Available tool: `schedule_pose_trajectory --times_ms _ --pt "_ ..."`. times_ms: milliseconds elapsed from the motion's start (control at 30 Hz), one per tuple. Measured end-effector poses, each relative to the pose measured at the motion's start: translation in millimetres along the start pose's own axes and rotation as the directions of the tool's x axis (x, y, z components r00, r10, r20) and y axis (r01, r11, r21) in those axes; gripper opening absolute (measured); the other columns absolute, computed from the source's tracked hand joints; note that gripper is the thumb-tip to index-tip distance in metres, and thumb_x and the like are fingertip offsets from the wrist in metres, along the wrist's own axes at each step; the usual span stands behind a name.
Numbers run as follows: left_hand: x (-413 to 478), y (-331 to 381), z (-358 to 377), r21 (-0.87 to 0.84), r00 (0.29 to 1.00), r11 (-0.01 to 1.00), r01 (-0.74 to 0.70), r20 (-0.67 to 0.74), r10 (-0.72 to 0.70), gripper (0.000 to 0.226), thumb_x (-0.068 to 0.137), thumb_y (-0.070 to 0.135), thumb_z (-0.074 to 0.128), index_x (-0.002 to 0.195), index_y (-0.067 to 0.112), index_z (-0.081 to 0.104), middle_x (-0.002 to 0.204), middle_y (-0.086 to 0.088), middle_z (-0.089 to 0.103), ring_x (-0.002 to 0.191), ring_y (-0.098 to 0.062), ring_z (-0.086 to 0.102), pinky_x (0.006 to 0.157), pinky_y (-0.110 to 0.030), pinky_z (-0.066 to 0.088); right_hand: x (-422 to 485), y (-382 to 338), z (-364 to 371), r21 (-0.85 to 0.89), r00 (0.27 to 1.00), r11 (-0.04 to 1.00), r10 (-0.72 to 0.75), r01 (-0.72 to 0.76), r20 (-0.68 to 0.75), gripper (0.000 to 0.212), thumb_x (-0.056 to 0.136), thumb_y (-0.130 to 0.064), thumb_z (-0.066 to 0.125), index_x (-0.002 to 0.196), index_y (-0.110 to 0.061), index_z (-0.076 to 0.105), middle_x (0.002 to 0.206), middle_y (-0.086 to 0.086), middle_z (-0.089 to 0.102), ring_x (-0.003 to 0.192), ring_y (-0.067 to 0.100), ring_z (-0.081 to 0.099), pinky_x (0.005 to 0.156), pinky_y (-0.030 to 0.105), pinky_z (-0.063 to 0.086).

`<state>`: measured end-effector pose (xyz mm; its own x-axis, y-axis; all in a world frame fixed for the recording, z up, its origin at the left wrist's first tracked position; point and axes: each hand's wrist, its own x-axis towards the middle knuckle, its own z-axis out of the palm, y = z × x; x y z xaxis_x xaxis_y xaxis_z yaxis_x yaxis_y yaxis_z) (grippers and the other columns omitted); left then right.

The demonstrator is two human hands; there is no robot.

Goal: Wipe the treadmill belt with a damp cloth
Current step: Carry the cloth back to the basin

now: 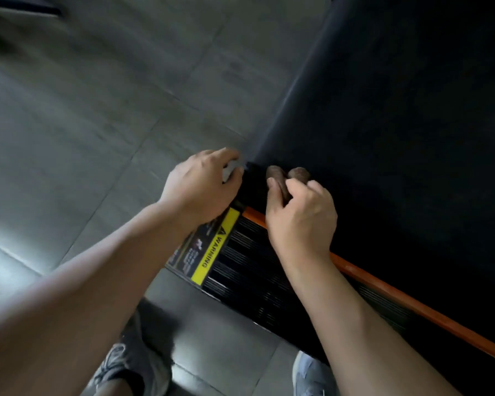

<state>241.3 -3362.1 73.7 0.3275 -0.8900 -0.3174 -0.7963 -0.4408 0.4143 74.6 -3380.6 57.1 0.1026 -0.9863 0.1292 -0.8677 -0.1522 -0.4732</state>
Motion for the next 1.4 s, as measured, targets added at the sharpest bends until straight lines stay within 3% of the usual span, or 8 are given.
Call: schedule_pose_trajectory --times_ms 200,367,500,600,733,900,1300,1400 --pt "16.0 -63.2 -24.0 -0.112 0.998 0.992 0.063 -0.008 -0.064 0.029 0.099 0.047 0.05 0.117 0.032 0.067 0.114 0.005 0.069 0.109 -0.022 0.064 0.087 -0.037 0.052 17.9 -37.1 21.8 -0.033 0.994 0.995 -0.091 0.093 0.056 0.034 0.091 -0.038 0.068 0.069 -0.011 0.07 0.069 0.007 0.058 0.068 0.028 0.056 0.062 0.025 0.029" --pt "1.0 -119.9 -48.7 -0.155 0.983 0.971 0.181 0.022 -0.18 0.031 0.099 0.047 0.05 0.122 0.033 0.067 0.117 0.007 0.069 0.11 -0.021 0.063 0.088 -0.035 0.049 25.8 -56.0 18.6 0.029 0.965 0.98 -0.199 0.197 0.171 0.031 0.095 -0.039 0.064 0.084 -0.012 0.075 0.078 0.003 0.056 0.078 0.023 0.053 0.066 0.036 0.048" --pt "-32.1 -170.1 -81.6 -0.23 0.964 0.939 0.256 -0.012 -0.266 0.032 0.099 0.047 0.052 0.124 0.032 0.066 0.113 0.009 0.069 0.104 -0.019 0.064 0.083 -0.031 0.046 23.8 -129.7 29.4 0.139 0.91 0.948 -0.315 0.287 0.269 0.035 0.095 -0.045 0.06 0.096 -0.014 0.077 0.084 0.001 0.055 0.085 0.023 0.054 0.075 0.042 0.051" --pt "-62.4 -212.3 -112.9 -0.276 0.938 0.906 0.32 -0.041 -0.343 0.033 0.098 0.048 0.051 0.122 0.032 0.067 0.109 0.01 0.069 0.098 -0.018 0.066 0.083 -0.032 0.05 15.8 -196.4 38.3 0.255 0.859 0.932 -0.342 0.258 0.381 0.038 0.093 -0.051 0.057 0.095 -0.018 0.076 0.084 -0.002 0.055 0.083 0.021 0.056 0.076 0.041 0.052" --pt "-108.3 -271.6 -161.0 -0.326 0.885 0.852 0.41 -0.083 -0.457 0.029 0.098 0.045 0.055 0.118 0.03 0.069 0.11 0.009 0.071 0.101 -0.016 0.067 0.083 -0.033 0.053 1.6 -284.3 51.0 0.339 0.752 0.913 -0.385 0.226 0.536 0.037 0.092 -0.054 0.056 0.094 -0.024 0.076 0.085 -0.005 0.058 0.079 0.013 0.06 0.073 0.035 0.052" --pt "-176.5 -337.4 -218.5 -0.389 0.788 0.76 0.521 -0.124 -0.603 0.029 0.099 0.044 0.053 0.115 0.028 0.071 0.106 0.009 0.071 0.097 -0.012 0.067 0.079 -0.034 0.055 -18.3 -390.0 57.2 0.436 0.577 0.871 -0.481 0.227 0.66 0.023 0.094 -0.043 0.063 0.094 -0.025 0.076 0.087 -0.009 0.06 0.083 0.006 0.062 0.072 0.028 0.053" --pt "-312.2 -409.1 -322.4 -0.552 0.507 0.488 0.677 -0.13 -0.852 0.03 0.099 0.039 0.059 0.122 0.022 0.07 0.111 0.007 0.072 0.08 -0.01 0.061 0.077 -0.036 0.056 -76.6 -593.2 40.7 0.589 0.115 0.643 -0.717 0.489 0.687 0.03 0.093 -0.049 0.059 0.103 -0.027 0.076 0.093 -0.011 0.06 0.085 0.005 0.06 0.072 0.03 0.054" --pt "-335.2 -425.8 -334.5 -0.606 0.396 0.406 0.684 -0.159 -0.904 0.036 0.099 0.041 0.059 0.127 0.019 0.067 0.116 0.004 0.071 0.096 -0.015 0.066 0.085 -0.038 0.055 -98.4 -632.1 44.6 0.644 -0.024 0.55 -0.751 0.531 0.66 0.029 0.092 -0.05 0.059 0.103 -0.028 0.075 0.092 -0.013 0.057 0.083 0.004 0.058 0.07 0.026 0.051"
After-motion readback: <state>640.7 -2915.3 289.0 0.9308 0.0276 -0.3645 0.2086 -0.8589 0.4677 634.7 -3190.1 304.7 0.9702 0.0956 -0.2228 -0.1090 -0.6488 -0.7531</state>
